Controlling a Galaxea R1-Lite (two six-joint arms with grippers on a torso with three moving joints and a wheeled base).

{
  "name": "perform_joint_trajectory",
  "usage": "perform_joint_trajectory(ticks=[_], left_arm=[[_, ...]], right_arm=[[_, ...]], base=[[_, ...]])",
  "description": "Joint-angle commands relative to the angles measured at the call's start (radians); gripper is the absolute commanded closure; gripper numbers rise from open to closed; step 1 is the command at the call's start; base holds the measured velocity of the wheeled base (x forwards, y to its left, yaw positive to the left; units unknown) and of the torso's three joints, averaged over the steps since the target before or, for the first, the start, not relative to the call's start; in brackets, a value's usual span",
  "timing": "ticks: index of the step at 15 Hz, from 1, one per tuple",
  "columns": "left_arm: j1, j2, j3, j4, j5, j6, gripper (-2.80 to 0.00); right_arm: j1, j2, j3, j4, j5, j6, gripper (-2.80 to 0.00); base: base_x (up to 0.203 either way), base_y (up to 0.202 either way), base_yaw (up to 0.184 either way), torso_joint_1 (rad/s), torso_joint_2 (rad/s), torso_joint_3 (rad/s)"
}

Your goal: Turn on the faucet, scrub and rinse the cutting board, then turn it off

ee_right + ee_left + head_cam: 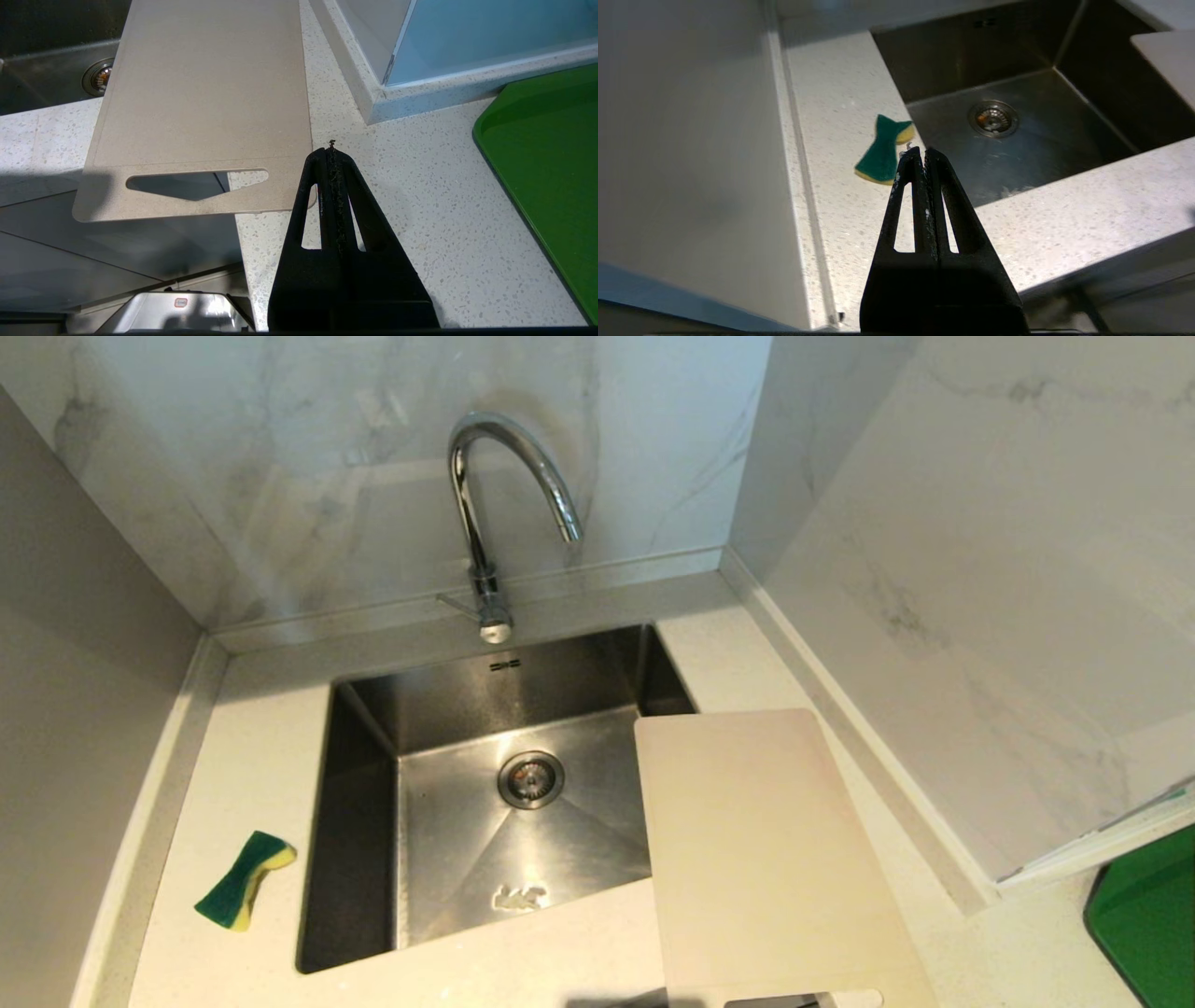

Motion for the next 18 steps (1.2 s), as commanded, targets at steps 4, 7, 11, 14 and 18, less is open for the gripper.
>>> perform_joint_trajectory(ticks=[4, 7, 11, 14, 18], left_arm=[[-0.001, -0.025, 0.002, 0.074, 0.037, 0.072, 0.0], [-0.001, -0.025, 0.002, 0.136, 0.022, 0.028, 0.0], [-0.001, -0.025, 0.002, 0.131, 0.024, -0.002, 0.0], [-0.001, -0.025, 0.002, 0.129, 0.024, -0.011, 0.0], [-0.001, -0.025, 0.002, 0.128, 0.024, -0.011, 0.0]], right_arm=[[-0.001, 0.0, 0.002, 0.0, 0.0, 0.001, 0.0], [0.0, 0.0, 0.002, 0.0, 0.0, 0.001, 0.0], [0.0, 0.0, 0.0, 0.0, 0.0, 0.005, 0.0], [-0.001, 0.0, 0.001, 0.0, -0.001, 0.013, 0.0], [-0.001, 0.001, 0.001, 0.0, -0.001, 0.022, 0.0]], base=[[0.0, 0.0, 0.0, 0.0, 0.0, 0.0], [0.0, 0.0, 0.0, 0.0, 0.0, 0.0], [0.0, 0.0, 0.0, 0.0, 0.0, 0.0], [0.0, 0.0, 0.0, 0.0, 0.0, 0.0], [0.0, 0.0, 0.0, 0.0, 0.0, 0.0]])
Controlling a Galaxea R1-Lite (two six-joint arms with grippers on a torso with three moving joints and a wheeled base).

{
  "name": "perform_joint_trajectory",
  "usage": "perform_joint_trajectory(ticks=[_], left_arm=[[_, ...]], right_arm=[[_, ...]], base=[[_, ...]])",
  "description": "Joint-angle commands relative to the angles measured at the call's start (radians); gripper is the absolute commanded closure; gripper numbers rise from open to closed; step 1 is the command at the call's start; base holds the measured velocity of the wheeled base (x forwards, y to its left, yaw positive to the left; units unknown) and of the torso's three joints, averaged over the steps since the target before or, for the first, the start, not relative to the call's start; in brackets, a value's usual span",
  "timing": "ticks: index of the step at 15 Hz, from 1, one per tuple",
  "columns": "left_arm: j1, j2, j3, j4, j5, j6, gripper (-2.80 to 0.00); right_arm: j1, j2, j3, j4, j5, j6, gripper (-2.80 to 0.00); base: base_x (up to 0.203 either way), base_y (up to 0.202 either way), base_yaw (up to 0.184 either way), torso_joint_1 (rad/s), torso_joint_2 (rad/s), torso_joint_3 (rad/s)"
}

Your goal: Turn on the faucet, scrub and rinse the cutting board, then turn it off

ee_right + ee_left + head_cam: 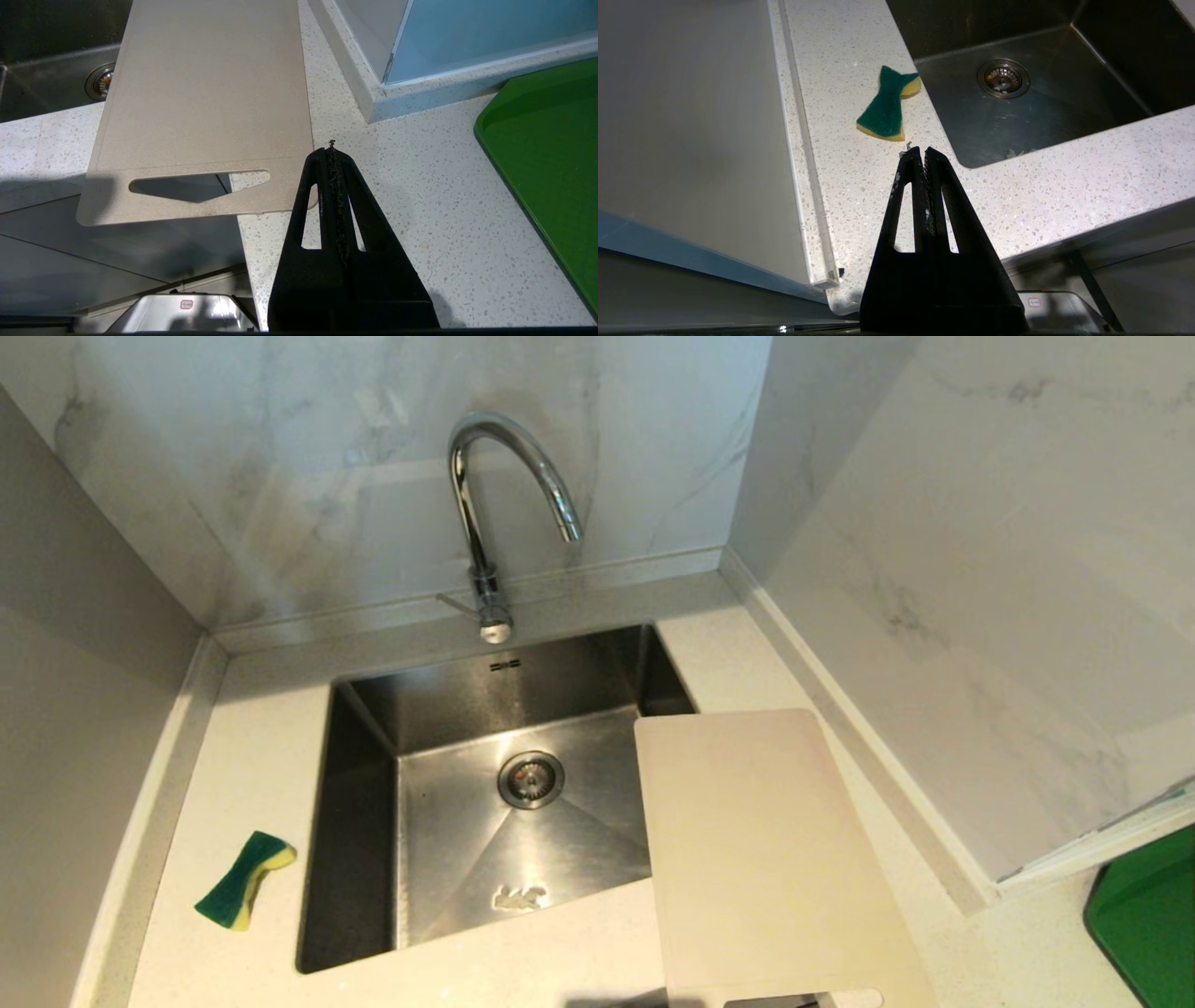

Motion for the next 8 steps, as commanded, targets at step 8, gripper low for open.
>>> perform_joint_trajectory(ticks=[8], left_arm=[[0.0, 0.002, 0.003, -0.001, 0.002, -0.006, 0.0]], right_arm=[[0.0, 0.001, 0.0, 0.0, -0.002, 0.007, 0.0]], base=[[0.0, 0.0, 0.0, 0.0, 0.0, 0.0]])
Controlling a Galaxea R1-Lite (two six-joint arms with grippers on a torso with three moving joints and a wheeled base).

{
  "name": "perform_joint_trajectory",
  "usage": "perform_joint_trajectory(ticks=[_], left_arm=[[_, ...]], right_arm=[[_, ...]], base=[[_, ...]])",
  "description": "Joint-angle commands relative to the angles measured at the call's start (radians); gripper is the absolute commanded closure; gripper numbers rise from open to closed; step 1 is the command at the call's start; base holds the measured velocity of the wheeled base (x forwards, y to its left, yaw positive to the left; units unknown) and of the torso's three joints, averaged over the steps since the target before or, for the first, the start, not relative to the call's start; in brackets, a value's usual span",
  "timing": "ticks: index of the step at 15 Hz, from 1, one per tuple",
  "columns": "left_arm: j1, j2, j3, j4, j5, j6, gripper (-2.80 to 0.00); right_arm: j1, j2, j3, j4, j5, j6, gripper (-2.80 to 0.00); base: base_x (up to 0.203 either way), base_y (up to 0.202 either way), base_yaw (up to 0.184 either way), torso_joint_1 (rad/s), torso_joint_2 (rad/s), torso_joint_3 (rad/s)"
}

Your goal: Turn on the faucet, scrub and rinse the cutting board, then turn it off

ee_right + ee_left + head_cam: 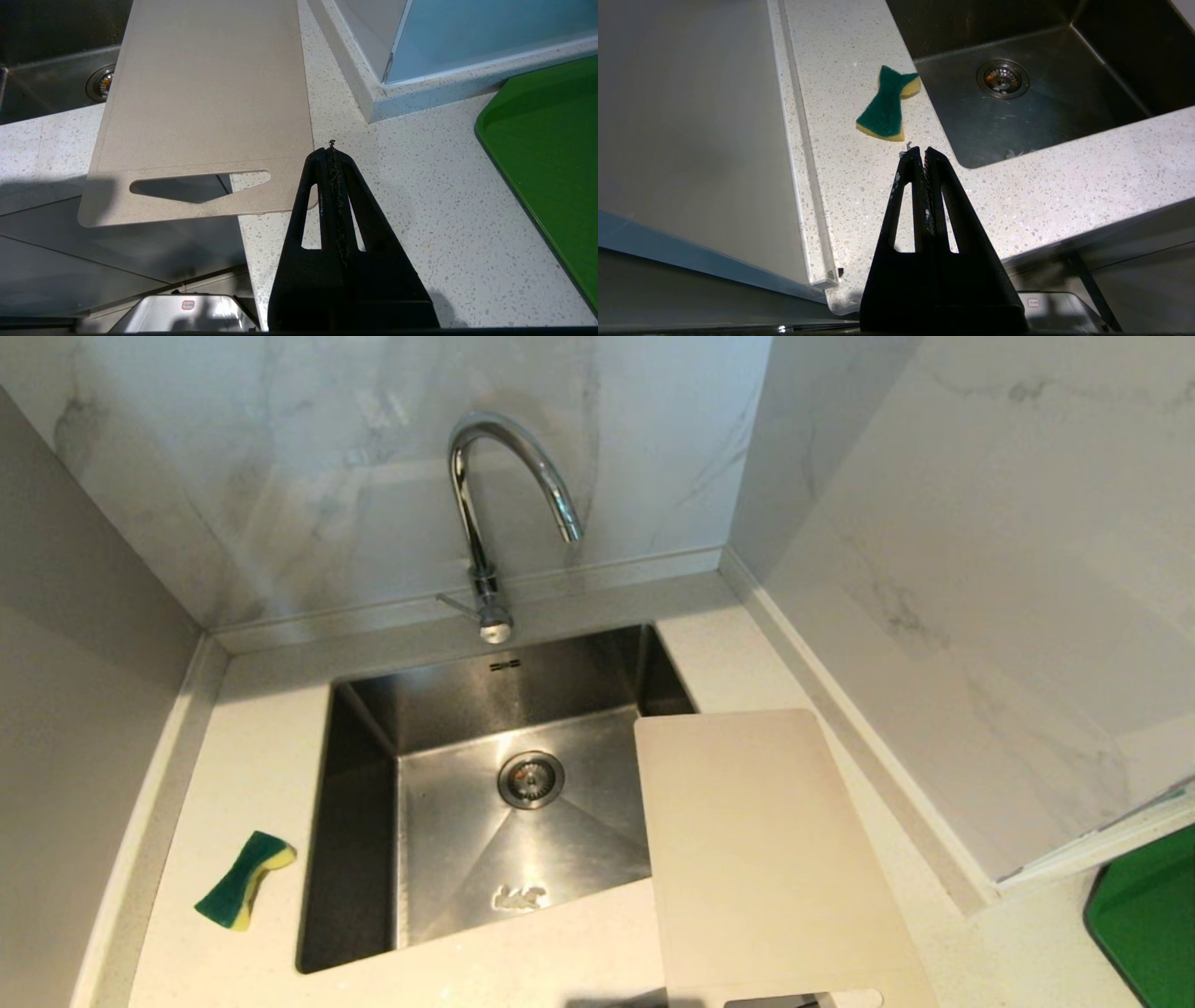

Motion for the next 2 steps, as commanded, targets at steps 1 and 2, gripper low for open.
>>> perform_joint_trajectory(ticks=[1, 2], left_arm=[[0.0, 0.002, 0.003, -0.001, 0.001, -0.007, 0.0], [0.0, 0.002, 0.003, -0.001, 0.001, -0.011, 0.0]], right_arm=[[0.0, 0.001, 0.0, 0.0, 0.0, 0.001, 0.0], [0.0, 0.001, 0.001, 0.0, 0.0, 0.001, 0.0]], base=[[0.0, 0.0, 0.0, 0.0, 0.0, 0.0], [0.0, 0.0, 0.0, 0.0, 0.0, 0.0]])
